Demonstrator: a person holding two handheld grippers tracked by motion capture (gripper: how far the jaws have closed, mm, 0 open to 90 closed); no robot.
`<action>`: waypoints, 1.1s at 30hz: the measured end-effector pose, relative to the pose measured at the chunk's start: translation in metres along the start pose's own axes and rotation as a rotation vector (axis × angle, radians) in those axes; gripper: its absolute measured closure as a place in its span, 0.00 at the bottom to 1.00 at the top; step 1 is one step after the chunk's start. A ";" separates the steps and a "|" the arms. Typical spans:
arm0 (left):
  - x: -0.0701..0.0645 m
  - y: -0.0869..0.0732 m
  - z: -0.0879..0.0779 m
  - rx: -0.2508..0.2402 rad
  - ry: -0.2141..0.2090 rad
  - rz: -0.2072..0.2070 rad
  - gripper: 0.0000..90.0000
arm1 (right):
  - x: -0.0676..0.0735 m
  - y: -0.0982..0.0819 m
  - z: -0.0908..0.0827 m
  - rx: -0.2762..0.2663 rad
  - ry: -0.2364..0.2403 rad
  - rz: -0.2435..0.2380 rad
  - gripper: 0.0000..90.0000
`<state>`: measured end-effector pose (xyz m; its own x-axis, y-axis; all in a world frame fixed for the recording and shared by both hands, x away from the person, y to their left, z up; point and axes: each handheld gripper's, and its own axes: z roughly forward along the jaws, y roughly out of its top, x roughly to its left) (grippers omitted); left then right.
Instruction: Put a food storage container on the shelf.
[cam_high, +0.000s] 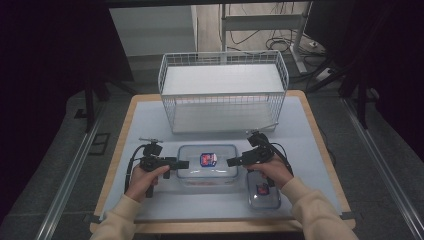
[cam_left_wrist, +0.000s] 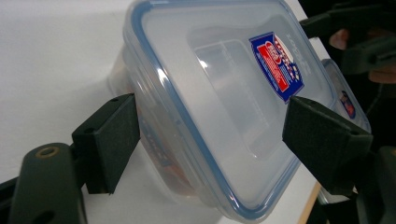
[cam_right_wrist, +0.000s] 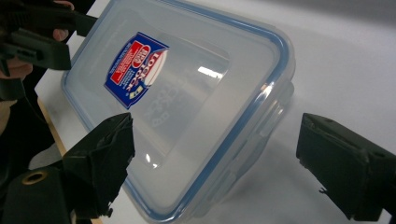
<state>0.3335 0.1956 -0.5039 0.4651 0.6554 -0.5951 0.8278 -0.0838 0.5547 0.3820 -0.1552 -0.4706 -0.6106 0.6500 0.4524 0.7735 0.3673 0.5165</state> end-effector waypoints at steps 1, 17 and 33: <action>0.000 0.000 0.000 0.001 0.001 0.001 0.21 | -0.001 0.001 0.002 0.009 0.007 0.005 0.13; 0.005 -0.002 0.005 0.005 -0.028 -0.027 0.23 | -0.010 0.005 0.021 0.116 0.065 0.091 0.17; 0.006 -0.005 -0.004 -0.054 0.002 -0.053 0.48 | -0.017 -0.003 0.012 0.080 0.123 0.166 0.36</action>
<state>0.3307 0.2027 -0.5083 0.4198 0.6596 -0.6234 0.8334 -0.0083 0.5525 0.3922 -0.1587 -0.4884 -0.4863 0.6213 0.6144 0.8730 0.3169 0.3706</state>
